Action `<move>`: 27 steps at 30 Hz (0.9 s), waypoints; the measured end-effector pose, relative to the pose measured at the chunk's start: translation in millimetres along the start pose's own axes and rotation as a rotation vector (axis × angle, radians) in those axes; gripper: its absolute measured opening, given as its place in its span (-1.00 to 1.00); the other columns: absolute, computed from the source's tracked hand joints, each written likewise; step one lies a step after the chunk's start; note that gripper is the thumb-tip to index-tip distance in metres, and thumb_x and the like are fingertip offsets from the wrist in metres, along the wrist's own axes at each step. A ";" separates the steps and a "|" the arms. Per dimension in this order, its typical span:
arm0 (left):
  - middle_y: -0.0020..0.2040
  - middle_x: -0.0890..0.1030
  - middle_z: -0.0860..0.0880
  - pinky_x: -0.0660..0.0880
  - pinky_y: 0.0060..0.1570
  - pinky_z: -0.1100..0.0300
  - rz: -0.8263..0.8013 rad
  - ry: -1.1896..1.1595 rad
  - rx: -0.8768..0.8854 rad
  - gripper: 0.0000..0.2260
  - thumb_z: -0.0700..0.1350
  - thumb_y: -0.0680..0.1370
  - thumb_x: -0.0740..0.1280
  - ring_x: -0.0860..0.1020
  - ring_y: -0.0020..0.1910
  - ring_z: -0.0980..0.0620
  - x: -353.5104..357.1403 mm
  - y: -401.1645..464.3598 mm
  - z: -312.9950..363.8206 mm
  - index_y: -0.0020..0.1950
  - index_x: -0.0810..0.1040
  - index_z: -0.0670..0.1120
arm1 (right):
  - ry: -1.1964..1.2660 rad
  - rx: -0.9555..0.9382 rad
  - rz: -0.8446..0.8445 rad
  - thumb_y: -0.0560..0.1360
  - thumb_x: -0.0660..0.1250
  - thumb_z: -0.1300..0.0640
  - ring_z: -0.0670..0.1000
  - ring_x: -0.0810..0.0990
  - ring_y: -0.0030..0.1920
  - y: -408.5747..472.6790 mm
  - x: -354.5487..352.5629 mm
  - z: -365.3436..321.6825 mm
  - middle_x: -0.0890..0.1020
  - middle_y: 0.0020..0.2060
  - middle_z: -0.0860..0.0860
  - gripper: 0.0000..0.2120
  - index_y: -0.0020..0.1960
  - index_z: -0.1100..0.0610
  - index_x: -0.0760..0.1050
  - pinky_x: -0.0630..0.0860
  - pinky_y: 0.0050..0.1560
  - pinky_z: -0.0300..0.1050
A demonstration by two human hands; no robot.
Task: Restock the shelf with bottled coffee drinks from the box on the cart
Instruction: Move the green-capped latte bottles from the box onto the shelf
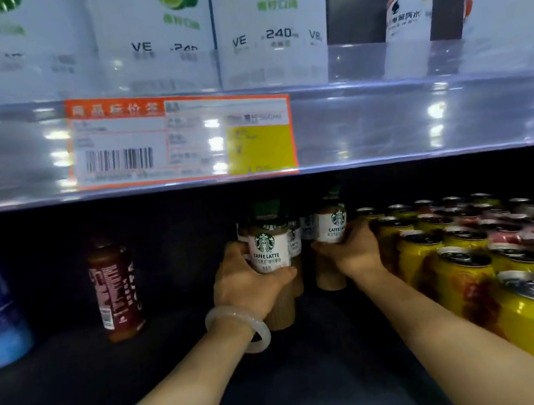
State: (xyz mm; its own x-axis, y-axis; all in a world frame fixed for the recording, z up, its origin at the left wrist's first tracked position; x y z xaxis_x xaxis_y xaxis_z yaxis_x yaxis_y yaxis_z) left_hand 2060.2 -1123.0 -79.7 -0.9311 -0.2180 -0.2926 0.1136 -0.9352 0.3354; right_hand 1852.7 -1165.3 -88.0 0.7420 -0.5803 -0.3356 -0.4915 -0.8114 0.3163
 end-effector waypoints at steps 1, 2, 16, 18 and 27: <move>-0.03 0.56 0.02 0.50 -0.12 0.19 0.004 -0.002 -0.002 -0.53 -0.09 0.27 0.57 0.55 -0.07 0.05 0.4 0.6 -0.1 0.00 0.36 0.00 | 0.000 -0.008 -0.001 0.29 0.55 0.16 0.14 0.60 0.10 1.4 3.5 0.6 0.62 0.09 0.17 -0.49 0.14 0.28 0.44 0.52 0.05 -0.04; -0.04 0.55 0.03 0.49 -0.15 0.22 0.008 -0.006 -0.002 -0.54 -0.10 0.27 0.57 0.55 -0.09 0.06 0.6 1.1 -0.1 0.00 0.36 0.00 | -0.003 -0.013 -0.001 0.28 0.55 0.17 0.15 0.60 0.10 2.8 6.8 1.4 0.62 0.09 0.19 -0.48 0.14 0.29 0.43 0.53 0.05 -0.02; -0.07 0.55 0.05 0.46 -0.12 0.23 0.067 0.006 -0.002 -0.52 -0.11 0.25 0.57 0.55 -0.09 0.07 6.2 1.8 5.9 0.04 0.40 -0.04 | 0.026 -0.021 -0.119 0.21 0.58 0.31 0.15 0.58 0.10 11.7 31.6 17.3 0.57 0.07 0.23 -0.43 0.01 0.16 0.27 0.51 0.07 -0.03; -0.08 0.55 0.05 0.46 -0.13 0.24 0.066 0.006 -0.008 -0.53 -0.11 0.26 0.57 0.55 -0.10 0.08 7.5 0.9 5.1 0.03 0.39 -0.03 | -0.036 -0.007 -0.170 0.22 0.54 0.33 0.13 0.56 0.12 12.7 31.7 18.8 0.54 0.10 0.19 -0.45 0.02 0.14 0.25 0.50 0.11 -0.04; -0.13 0.50 0.08 0.42 -0.24 0.31 0.070 0.056 -0.011 -0.54 -0.11 0.27 0.56 0.50 -0.15 0.11 10.2 1.7 -2.6 0.03 0.38 -0.04 | -0.148 0.001 -0.198 0.29 0.49 0.19 0.13 0.53 0.19 12.5 31.8 20.8 0.52 0.16 0.15 -0.41 0.22 0.21 0.30 0.45 0.13 -0.09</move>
State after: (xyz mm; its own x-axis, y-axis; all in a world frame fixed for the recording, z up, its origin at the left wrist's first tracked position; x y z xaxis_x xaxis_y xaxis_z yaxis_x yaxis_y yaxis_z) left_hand 2051.8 -1127.6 -84.4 -0.8998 -0.2980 -0.3186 0.1820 -0.9202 0.3467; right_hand 1860.7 -1195.3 -113.1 0.7491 -0.4141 -0.5170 -0.3440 -0.9102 0.2306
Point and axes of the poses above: each hand's wrist, its own y-axis towards the middle knuckle, its own x-axis out of the palm, z = x × y, the point moved 6 cm from there along y, towards the middle knuckle
